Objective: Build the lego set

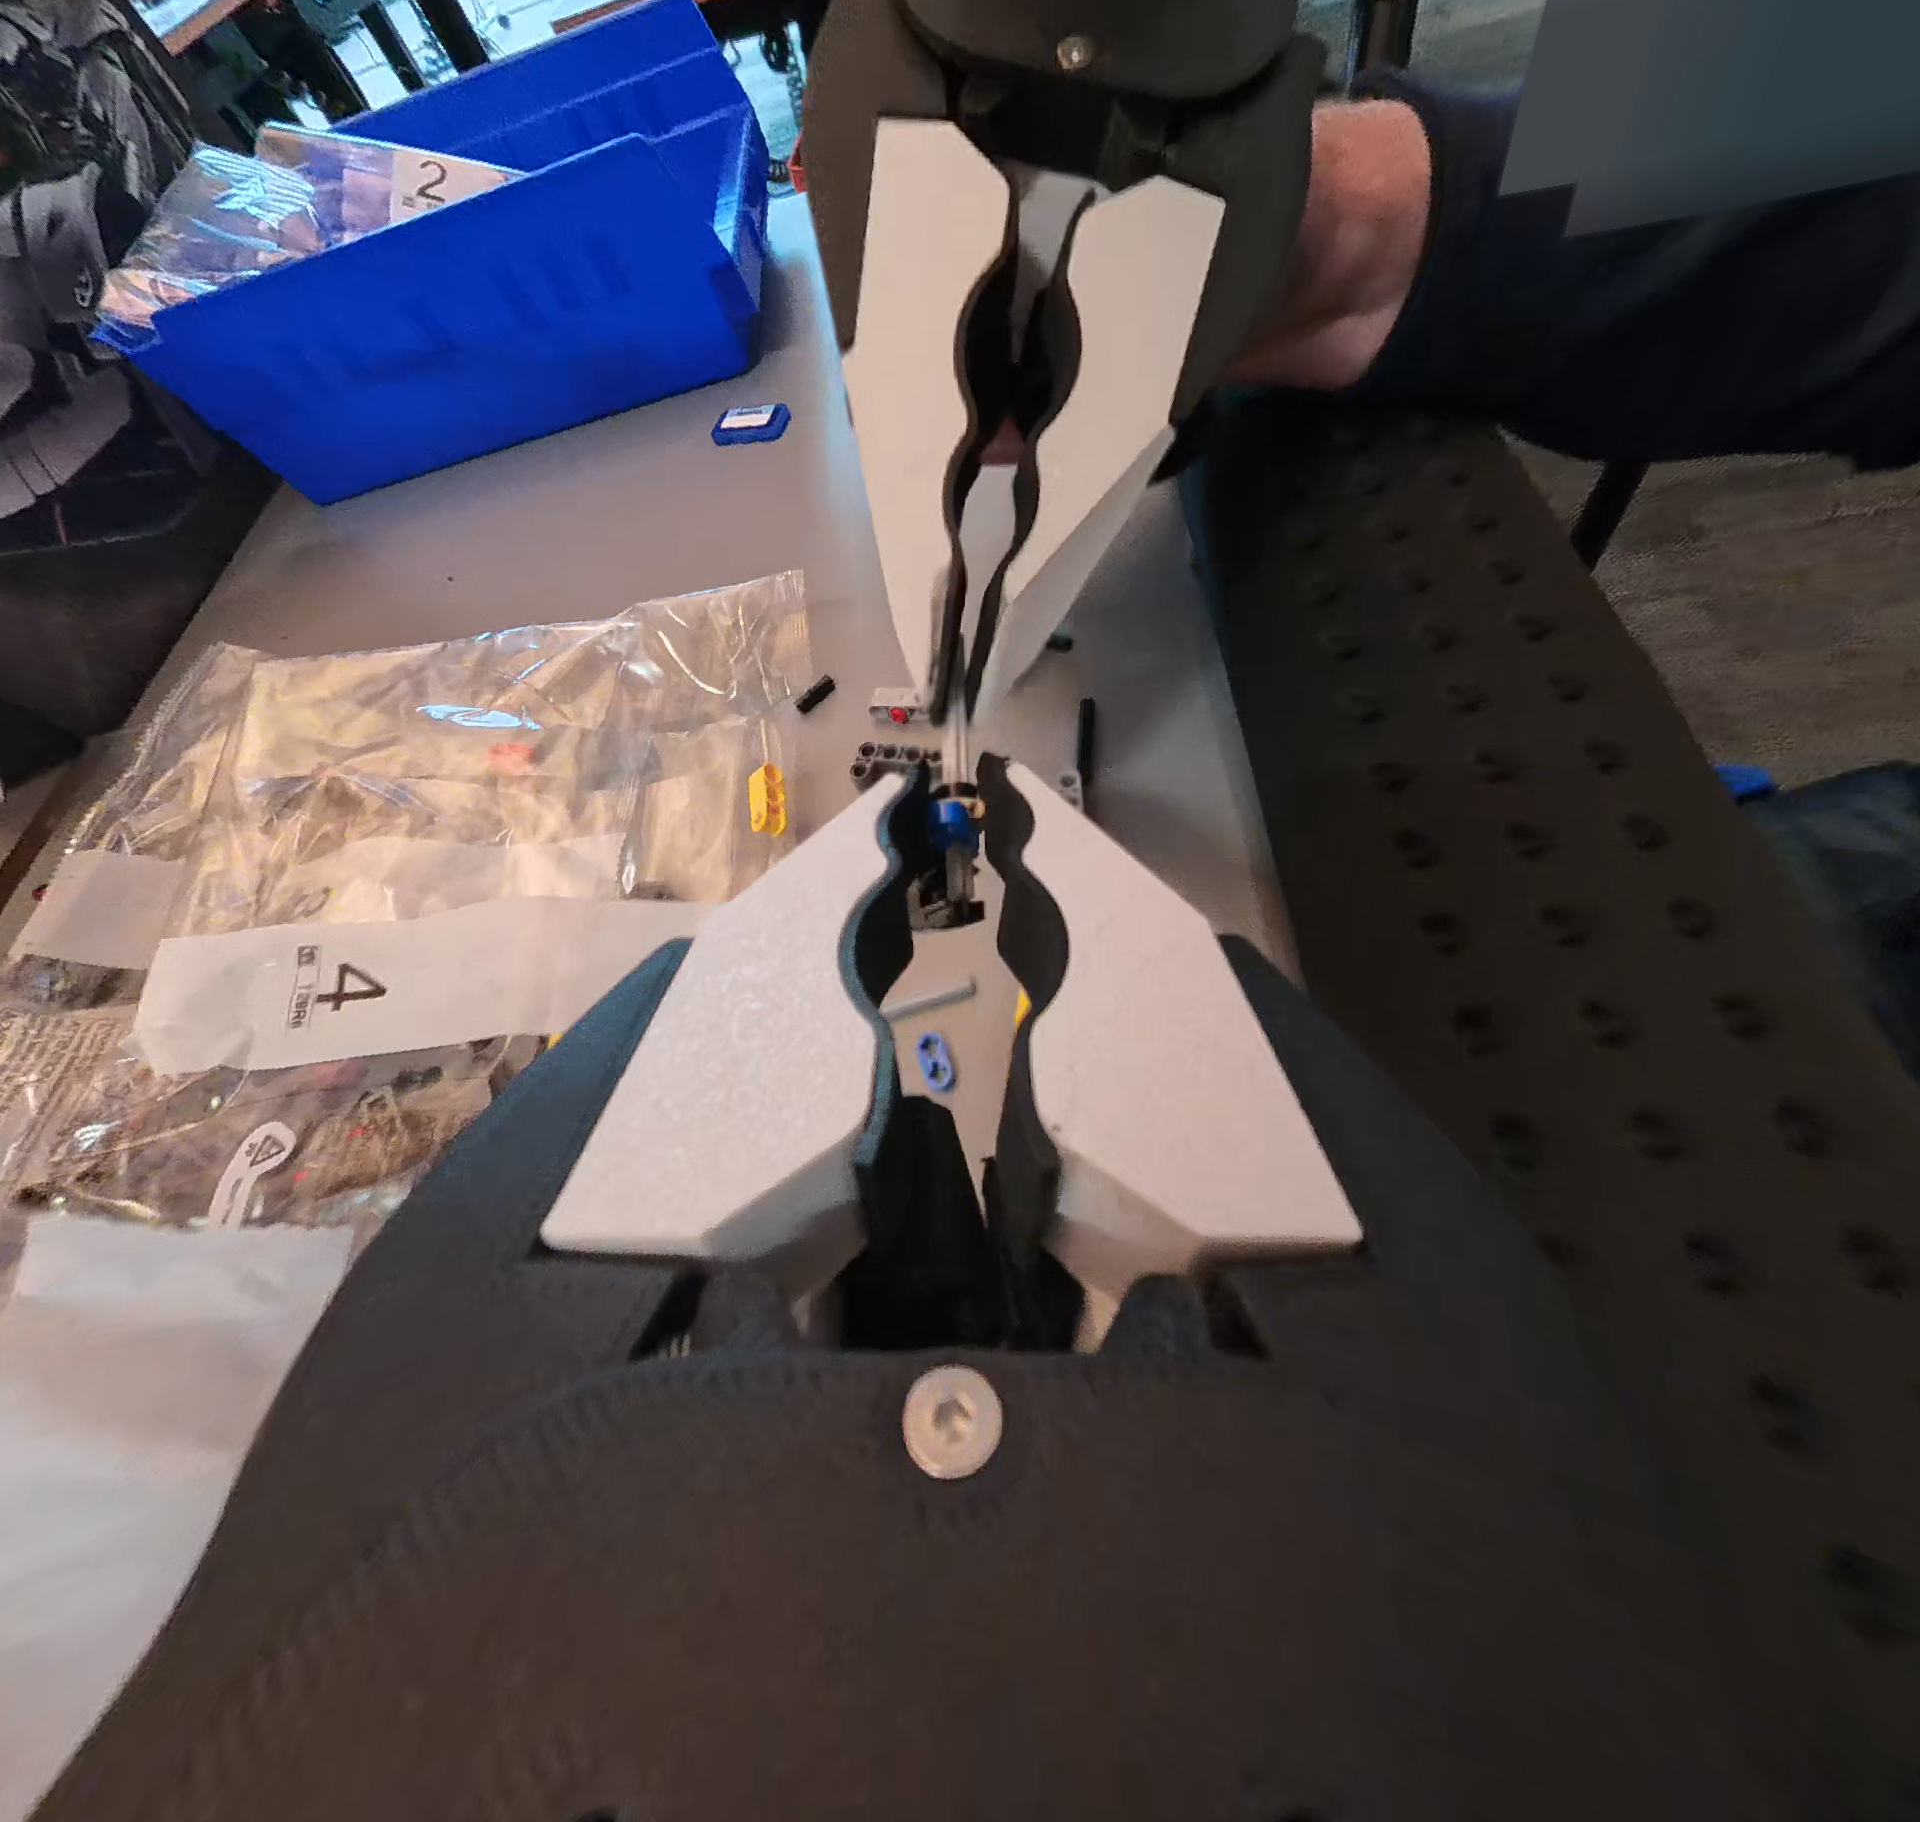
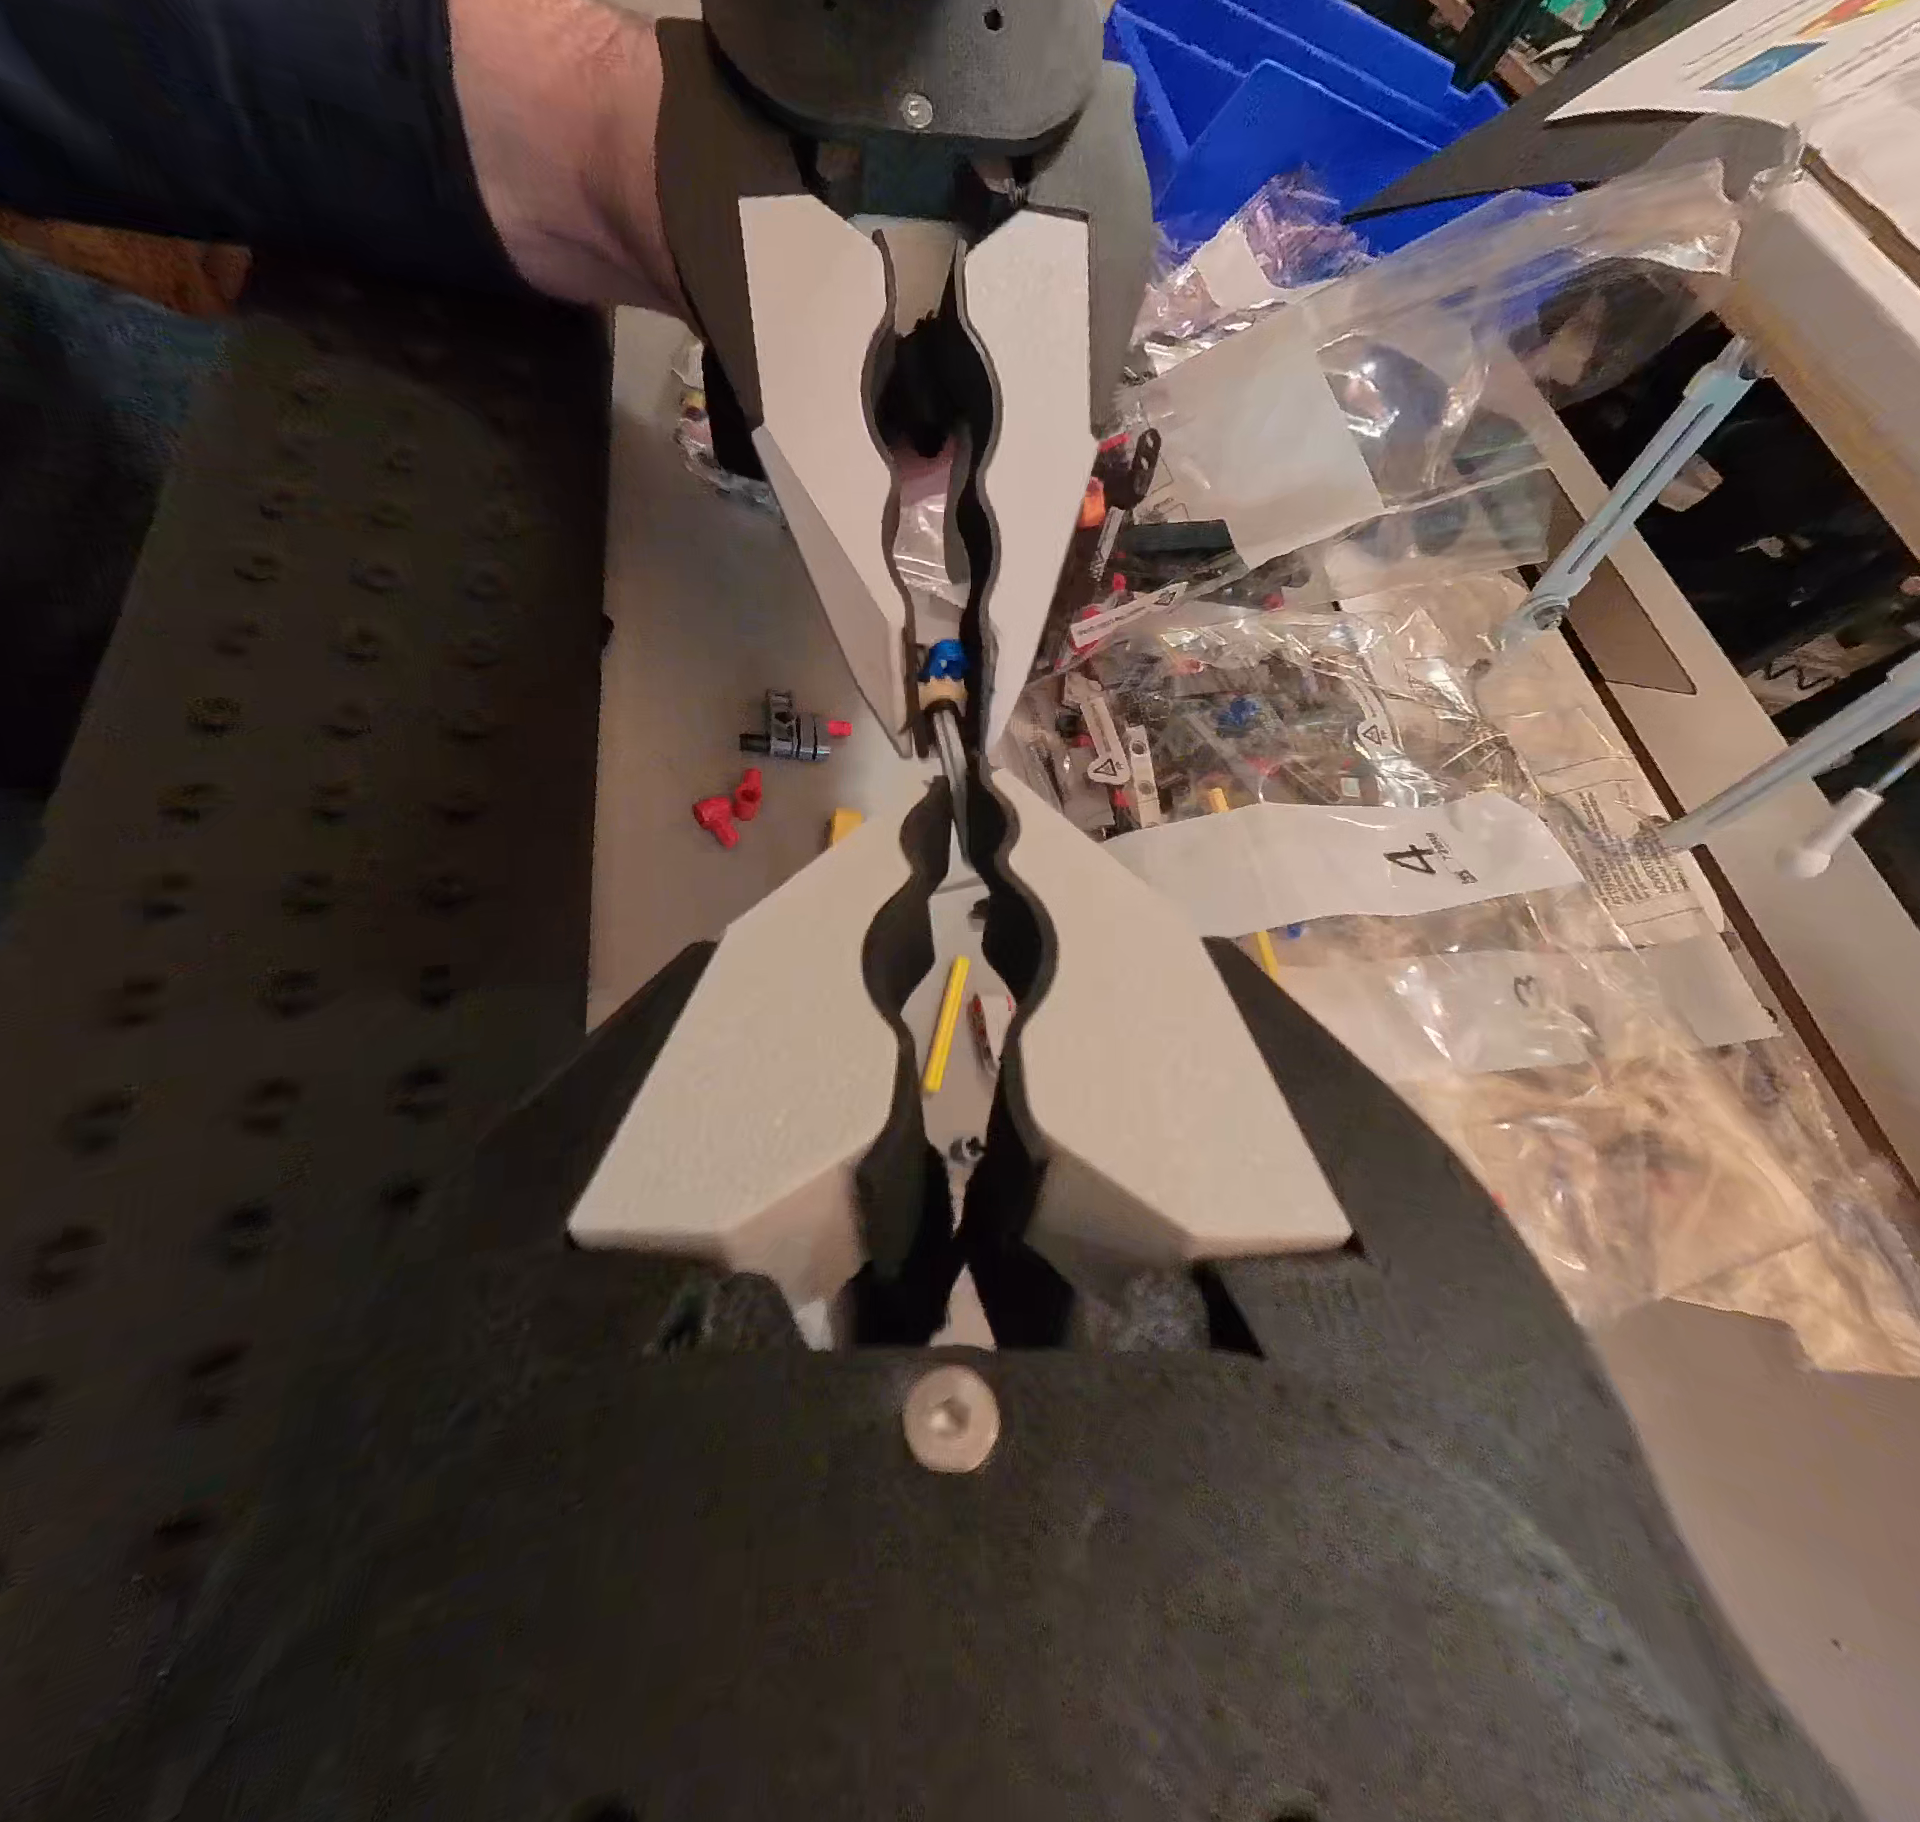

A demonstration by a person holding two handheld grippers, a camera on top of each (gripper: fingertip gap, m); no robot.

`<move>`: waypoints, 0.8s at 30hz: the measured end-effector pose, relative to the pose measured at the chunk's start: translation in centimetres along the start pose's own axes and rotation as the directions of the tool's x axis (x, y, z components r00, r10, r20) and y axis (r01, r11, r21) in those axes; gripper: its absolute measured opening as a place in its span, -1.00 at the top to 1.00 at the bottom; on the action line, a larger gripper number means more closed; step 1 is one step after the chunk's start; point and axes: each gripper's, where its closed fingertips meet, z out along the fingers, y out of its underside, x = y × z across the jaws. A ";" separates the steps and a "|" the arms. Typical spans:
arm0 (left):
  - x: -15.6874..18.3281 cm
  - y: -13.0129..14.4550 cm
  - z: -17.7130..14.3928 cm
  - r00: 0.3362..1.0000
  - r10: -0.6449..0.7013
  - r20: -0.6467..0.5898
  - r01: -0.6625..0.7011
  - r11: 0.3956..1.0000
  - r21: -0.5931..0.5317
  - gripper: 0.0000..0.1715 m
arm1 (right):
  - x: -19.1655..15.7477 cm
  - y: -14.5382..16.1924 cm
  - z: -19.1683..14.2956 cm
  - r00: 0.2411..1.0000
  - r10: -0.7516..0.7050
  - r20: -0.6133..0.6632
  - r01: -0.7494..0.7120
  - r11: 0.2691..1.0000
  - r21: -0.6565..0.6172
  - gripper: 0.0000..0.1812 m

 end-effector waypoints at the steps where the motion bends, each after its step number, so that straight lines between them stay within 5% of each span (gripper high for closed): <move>1: -0.1 -0.1 -0.5 1.000 0.001 0.006 -0.001 1.000 0.013 0.88 | 0.2 -0.2 -0.4 1.000 0.015 -0.002 -0.015 1.000 0.021 0.99; 7: -0.1 0.7 -0.9 1.000 0.000 -0.007 0.000 1.000 -0.010 0.88 | 0.0 0.2 -0.4 0.999 0.031 0.028 -0.031 1.000 0.005 1.00; 10: -1.0 3.0 -1.2 0.998 0.032 0.046 -0.026 0.992 -0.120 0.89 | 0.9 0.8 -1.2 0.999 0.045 -0.016 -0.046 0.999 -0.005 1.00; 13: -1.8 1.4 -2.3 0.997 -0.023 0.071 0.023 1.000 -0.006 0.89 | 1.4 0.7 -1.5 0.996 0.090 -0.010 -0.089 0.996 0.025 1.00; 18: -0.8 1.5 -1.0 0.999 -0.020 0.026 0.021 1.000 -0.018 0.88 | 1.7 0.8 -0.8 0.994 0.108 -0.024 -0.108 0.994 0.033 0.97; 24: -2.8 -2.5 -1.7 0.965 -0.263 0.002 0.254 0.931 0.262 0.88 | 2.0 1.2 1.1 0.989 0.125 -0.080 -0.128 0.991 -0.028 0.58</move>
